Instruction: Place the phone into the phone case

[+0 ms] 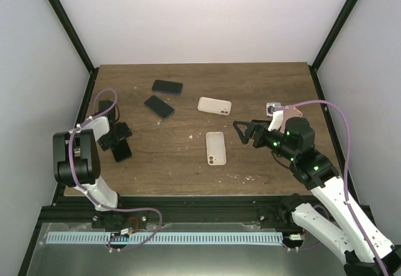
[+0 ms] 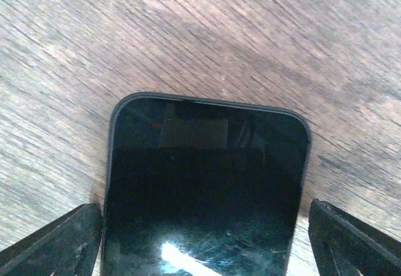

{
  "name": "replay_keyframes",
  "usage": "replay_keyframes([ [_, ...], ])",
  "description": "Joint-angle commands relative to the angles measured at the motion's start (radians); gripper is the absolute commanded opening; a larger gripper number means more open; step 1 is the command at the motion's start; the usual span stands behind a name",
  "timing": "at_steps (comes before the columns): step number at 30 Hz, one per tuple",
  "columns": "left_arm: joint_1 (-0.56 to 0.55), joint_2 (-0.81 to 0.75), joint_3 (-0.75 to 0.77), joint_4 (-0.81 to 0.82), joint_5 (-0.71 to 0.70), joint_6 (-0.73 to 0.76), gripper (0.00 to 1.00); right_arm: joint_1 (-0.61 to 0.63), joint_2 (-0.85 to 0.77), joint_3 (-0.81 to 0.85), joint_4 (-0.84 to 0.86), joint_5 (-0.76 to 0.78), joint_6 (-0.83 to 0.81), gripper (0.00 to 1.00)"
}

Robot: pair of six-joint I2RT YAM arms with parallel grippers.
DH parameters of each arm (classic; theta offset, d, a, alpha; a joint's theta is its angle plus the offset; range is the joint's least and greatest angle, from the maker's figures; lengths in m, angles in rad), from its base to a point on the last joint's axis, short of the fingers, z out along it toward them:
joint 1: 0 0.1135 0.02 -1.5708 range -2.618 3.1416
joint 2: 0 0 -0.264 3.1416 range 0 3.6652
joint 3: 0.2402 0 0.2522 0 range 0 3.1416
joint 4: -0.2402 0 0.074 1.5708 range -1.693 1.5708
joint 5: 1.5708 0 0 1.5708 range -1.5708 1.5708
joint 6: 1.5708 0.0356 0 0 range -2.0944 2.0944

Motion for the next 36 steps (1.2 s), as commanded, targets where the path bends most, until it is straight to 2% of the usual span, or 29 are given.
replay_keyframes([
  [1, -0.016, 0.006, -0.036, 0.022, 0.114, -0.047, 0.90, -0.009, -0.008, 0.048, -0.010, 0.015, -0.011, 1.00],
  [15, -0.153, 0.000, -0.019, -0.083, 0.050, -0.097, 0.88, -0.009, -0.006, 0.040, 0.005, 0.018, -0.004, 1.00],
  [23, -0.158, 0.033, 0.000, -0.130, 0.004, -0.116, 0.89, -0.009, 0.010, 0.041, 0.014, 0.012, -0.010, 1.00],
  [36, -0.181, 0.052, 0.012, -0.147, 0.016, -0.158, 0.76, -0.009, 0.058, 0.028, 0.002, 0.037, 0.001, 1.00],
])
